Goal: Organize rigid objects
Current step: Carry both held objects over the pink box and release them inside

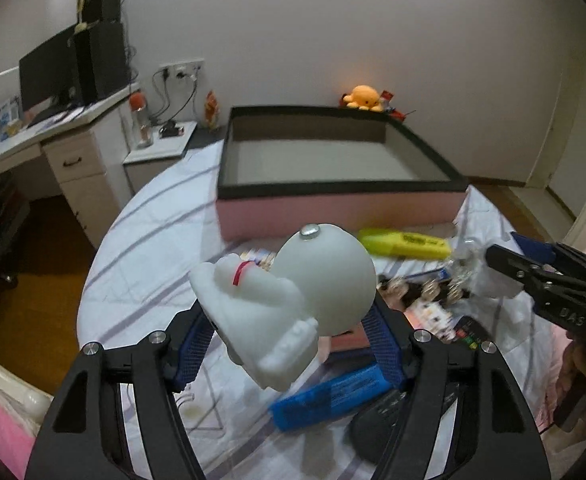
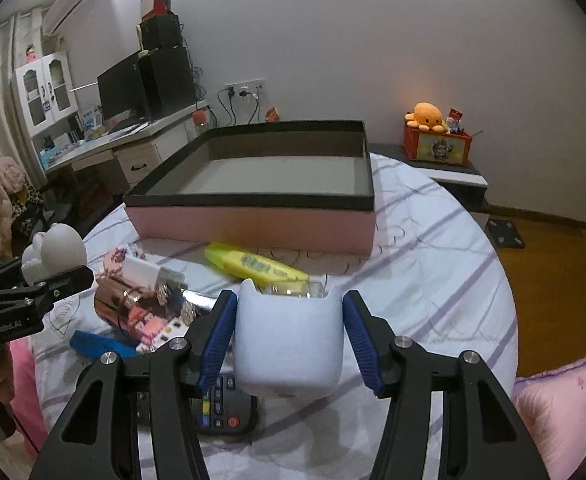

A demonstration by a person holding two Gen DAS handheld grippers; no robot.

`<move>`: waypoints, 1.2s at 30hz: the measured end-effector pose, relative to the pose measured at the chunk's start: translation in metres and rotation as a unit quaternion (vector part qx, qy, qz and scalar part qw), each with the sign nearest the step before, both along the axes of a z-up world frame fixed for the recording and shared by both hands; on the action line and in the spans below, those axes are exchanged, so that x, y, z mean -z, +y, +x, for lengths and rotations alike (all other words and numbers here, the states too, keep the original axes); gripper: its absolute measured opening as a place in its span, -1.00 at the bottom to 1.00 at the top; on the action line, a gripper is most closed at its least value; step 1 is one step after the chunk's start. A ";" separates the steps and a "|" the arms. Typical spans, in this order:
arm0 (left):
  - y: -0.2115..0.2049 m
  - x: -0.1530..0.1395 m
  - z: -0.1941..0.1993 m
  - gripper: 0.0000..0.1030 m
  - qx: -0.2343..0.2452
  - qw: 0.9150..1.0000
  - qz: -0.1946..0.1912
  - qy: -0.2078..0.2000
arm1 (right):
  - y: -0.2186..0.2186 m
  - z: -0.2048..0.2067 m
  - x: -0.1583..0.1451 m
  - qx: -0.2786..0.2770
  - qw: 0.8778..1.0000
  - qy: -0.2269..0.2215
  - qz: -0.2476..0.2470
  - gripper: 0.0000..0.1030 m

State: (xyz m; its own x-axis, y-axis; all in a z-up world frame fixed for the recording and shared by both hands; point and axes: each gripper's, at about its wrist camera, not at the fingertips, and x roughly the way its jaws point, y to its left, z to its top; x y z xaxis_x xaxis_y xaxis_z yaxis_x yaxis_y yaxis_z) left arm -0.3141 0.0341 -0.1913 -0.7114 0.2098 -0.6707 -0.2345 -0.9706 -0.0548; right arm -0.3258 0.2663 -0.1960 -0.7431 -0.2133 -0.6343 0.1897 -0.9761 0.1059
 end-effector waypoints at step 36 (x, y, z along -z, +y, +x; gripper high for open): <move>0.031 -0.048 -0.065 0.38 0.026 0.999 0.010 0.036 | -0.021 -0.042 -0.060 -0.024 0.998 0.060 0.026 0.07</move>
State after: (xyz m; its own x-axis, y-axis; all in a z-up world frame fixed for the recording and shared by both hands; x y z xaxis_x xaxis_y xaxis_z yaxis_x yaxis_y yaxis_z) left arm -0.3789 0.0649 -0.1438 -0.7451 0.2603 -0.6140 -0.2877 -0.9561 -0.0561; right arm -0.3680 0.2451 -0.1359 -0.8043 -0.2202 -0.5520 0.2450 -0.9691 0.0297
